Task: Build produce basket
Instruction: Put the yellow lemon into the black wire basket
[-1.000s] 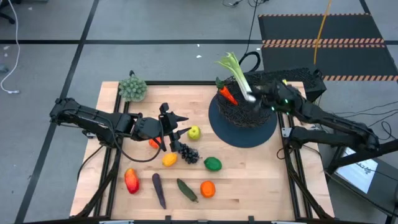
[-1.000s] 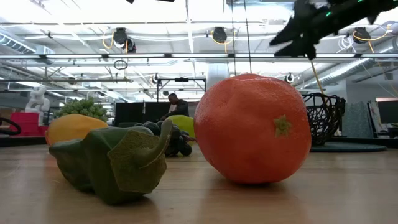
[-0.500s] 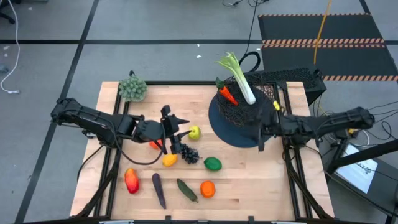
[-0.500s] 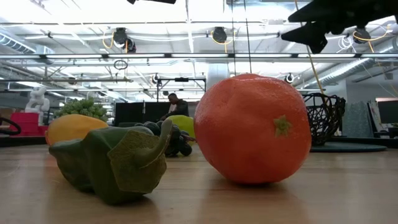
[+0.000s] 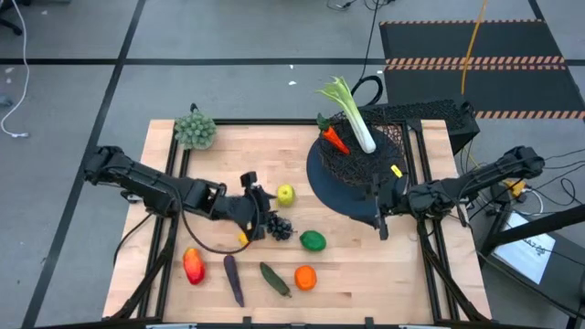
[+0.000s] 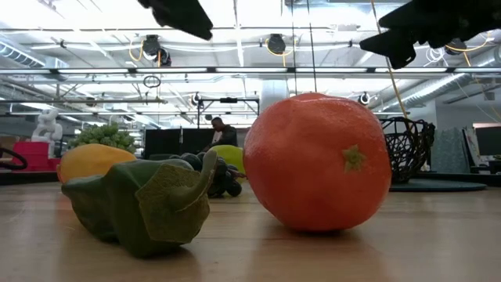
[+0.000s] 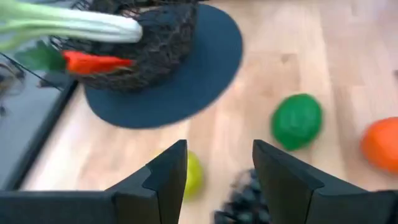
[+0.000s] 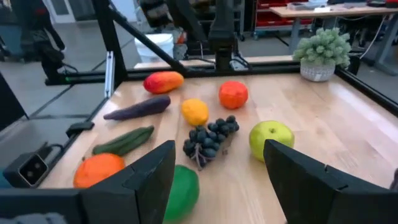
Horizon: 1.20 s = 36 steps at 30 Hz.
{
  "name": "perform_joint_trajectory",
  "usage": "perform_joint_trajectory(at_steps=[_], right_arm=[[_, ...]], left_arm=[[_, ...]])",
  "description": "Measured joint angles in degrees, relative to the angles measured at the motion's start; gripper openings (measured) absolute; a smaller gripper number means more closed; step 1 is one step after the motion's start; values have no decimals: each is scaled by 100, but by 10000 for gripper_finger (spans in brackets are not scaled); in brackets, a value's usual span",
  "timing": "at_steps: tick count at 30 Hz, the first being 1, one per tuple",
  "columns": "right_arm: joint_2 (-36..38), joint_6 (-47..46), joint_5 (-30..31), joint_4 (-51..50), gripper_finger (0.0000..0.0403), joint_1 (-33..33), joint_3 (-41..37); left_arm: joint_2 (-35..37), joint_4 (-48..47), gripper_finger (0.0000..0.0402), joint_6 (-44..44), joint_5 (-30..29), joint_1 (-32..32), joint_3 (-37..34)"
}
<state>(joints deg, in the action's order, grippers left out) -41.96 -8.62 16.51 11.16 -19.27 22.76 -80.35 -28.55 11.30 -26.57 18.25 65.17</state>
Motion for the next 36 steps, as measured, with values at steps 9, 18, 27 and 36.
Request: perform_joint_trajectory(at_steps=[9,18,27,36], right_arm=[[-41,52,3,-20,239,2,1],[-41,46,-2,-57,239,2,3],[-41,37,-4,-77,239,2,3],[-41,35,-7,-113,239,2,5]], left_arm=[[-463,-1014,258,1747,-32,912,-7],[-1020,-1809,330,3279,-433,1339,-13],[-1719,-2002,349,3999,-440,1465,-7],[-2267,-2201,349,4396,-227,1426,-5]])
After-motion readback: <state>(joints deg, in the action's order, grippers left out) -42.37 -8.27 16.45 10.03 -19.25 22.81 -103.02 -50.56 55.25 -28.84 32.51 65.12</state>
